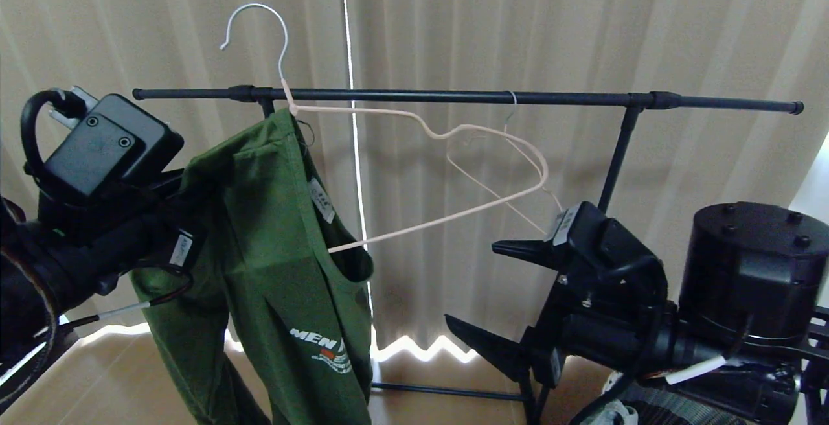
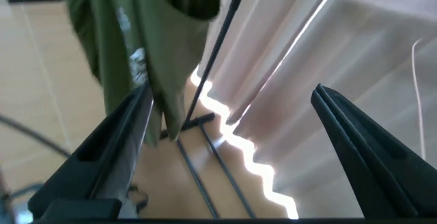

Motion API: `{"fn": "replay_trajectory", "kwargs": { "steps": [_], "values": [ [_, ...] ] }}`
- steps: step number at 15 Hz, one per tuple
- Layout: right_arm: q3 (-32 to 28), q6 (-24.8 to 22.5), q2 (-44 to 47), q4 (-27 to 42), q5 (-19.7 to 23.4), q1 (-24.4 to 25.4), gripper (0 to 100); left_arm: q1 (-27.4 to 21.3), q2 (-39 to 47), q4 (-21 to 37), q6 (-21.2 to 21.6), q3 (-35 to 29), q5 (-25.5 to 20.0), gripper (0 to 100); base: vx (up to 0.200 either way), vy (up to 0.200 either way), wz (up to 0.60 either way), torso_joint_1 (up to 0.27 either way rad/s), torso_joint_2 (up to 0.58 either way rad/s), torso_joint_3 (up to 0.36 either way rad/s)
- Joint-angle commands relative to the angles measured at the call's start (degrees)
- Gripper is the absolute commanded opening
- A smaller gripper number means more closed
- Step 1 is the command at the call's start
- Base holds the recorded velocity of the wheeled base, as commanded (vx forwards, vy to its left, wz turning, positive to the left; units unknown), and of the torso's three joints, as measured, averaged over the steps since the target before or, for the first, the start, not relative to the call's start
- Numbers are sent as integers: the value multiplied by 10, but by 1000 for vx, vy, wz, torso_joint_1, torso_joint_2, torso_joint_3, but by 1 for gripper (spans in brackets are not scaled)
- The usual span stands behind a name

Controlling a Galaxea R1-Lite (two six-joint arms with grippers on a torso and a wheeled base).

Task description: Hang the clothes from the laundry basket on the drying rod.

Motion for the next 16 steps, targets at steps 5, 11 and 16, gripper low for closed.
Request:
{"fn": "replay_trajectory", "kwargs": {
  "steps": [5,11,16],
  "values": [
    [-38,26,107,-58,-32,23,100,3,-14,-30,103,5,1,0,0,0,0,0,0,0],
    [-69,36,172,-124,-44,48,100,-1,-11,-56,116,2,5,0,0,0,0,0,0,0],
    [-95,44,193,-125,-44,66,100,-2,-10,-67,107,5,5,0,0,0,0,0,0,0]
  ]
}}
